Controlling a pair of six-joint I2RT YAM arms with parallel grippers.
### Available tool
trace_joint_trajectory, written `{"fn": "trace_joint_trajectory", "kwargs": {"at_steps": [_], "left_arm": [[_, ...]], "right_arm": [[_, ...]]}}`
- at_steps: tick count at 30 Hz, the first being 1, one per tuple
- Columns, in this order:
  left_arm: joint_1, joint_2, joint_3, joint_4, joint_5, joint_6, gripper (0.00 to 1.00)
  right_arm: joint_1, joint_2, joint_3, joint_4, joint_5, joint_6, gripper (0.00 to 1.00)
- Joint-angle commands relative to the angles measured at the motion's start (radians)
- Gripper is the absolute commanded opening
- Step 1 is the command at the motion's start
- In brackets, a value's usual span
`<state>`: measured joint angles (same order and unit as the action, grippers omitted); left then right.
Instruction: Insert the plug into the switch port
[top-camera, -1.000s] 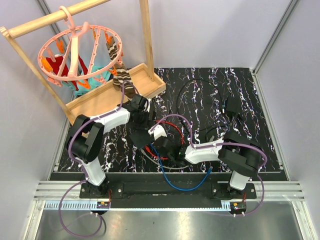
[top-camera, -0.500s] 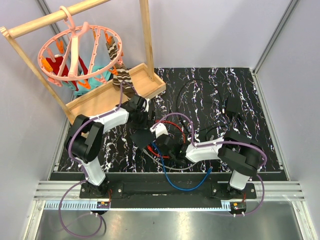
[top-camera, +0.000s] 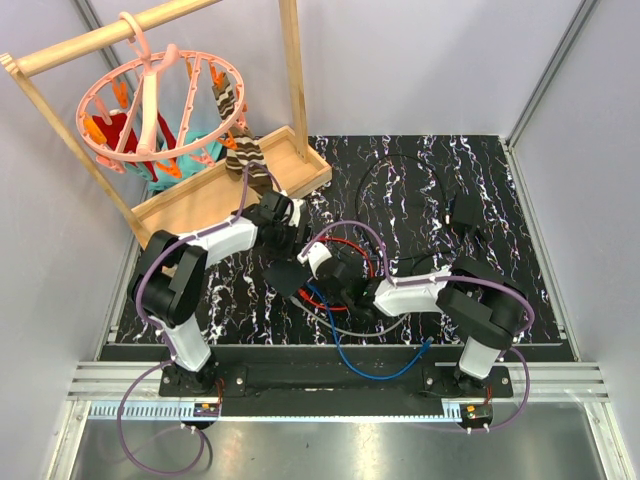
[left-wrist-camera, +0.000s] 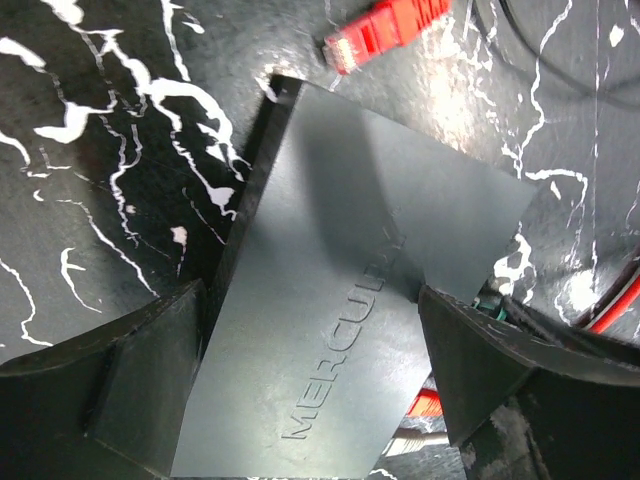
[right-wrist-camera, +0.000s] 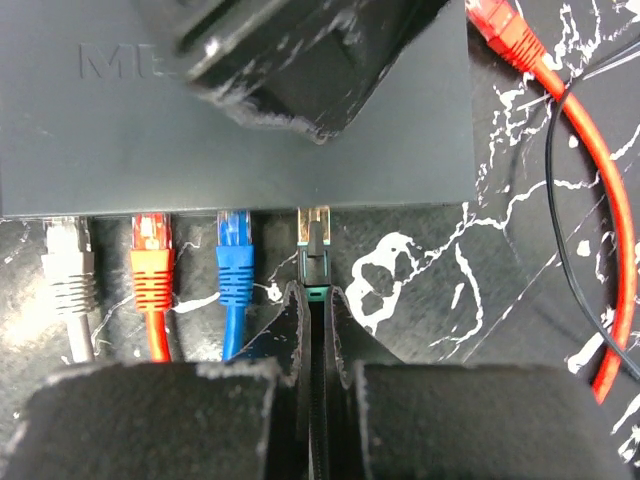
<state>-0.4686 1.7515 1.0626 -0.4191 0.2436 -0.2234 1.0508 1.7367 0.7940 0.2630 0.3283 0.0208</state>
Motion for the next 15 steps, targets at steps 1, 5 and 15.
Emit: {"fn": "trace_joint_trajectory", "kwargs": {"at_steps": [1, 5, 15], "left_arm": [[-0.084, 0.026, -0.059, -0.162, 0.218, 0.016, 0.86], [-0.093, 0.020, -0.070, -0.178, 0.220, 0.033, 0.84], [-0.153, -0.007, -0.078, -0.181, 0.283, 0.033, 0.82]], "right_arm": [[-0.047, -0.046, 0.106, 0.165, -0.052, -0.100, 0.00], [-0.066, -0.071, 0.135, 0.154, -0.095, -0.130, 0.00], [-0.080, -0.022, 0.205, 0.196, -0.129, -0.145, 0.00]]}}
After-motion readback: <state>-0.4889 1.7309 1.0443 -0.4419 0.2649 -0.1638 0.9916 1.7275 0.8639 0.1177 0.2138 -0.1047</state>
